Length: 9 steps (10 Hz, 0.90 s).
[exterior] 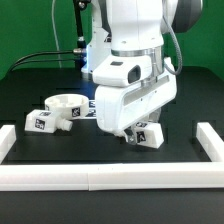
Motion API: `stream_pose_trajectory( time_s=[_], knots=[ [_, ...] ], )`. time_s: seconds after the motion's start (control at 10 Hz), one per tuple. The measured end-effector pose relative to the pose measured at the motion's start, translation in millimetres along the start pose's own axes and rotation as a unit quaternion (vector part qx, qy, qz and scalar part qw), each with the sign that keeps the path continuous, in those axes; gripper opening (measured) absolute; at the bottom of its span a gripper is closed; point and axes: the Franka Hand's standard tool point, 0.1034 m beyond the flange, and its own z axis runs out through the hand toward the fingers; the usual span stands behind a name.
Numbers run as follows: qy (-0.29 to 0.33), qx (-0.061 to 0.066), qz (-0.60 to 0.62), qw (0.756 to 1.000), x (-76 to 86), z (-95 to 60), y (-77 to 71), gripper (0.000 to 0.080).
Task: Assemble stool
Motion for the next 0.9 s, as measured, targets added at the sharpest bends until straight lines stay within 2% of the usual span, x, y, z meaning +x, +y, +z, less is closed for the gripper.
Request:
stream_pose_trajectory(
  time_s=[0.1, 0.2, 0.3, 0.4, 0.5, 0.6, 0.8, 0.9],
  knots=[
    [0.0, 0.0, 0.0, 1.0, 0.1, -0.1, 0.2, 0.032],
    [-0.004, 0.003, -0.028, 1.0, 0.8, -0.9, 1.5, 0.032],
    [-0.005, 0.005, -0.06, 0.998, 8.0, -5.8, 9.3, 0.032],
    [0.002, -0.003, -0.061, 0.998, 17.4, -11.5, 10.9, 0.032],
    [0.009, -0.012, -0.023, 1.0, 24.7, -19.5, 5.9, 0.032],
    [0.017, -0.022, 0.037, 0.999, 31.3, -32.6, -9.1, 0.032],
    [0.019, -0.023, 0.151, 0.988, 38.4, -47.8, -52.3, 0.032],
    [0.022, -0.024, 0.182, 0.983, 45.8, -53.6, -78.5, 0.032]
  ],
)
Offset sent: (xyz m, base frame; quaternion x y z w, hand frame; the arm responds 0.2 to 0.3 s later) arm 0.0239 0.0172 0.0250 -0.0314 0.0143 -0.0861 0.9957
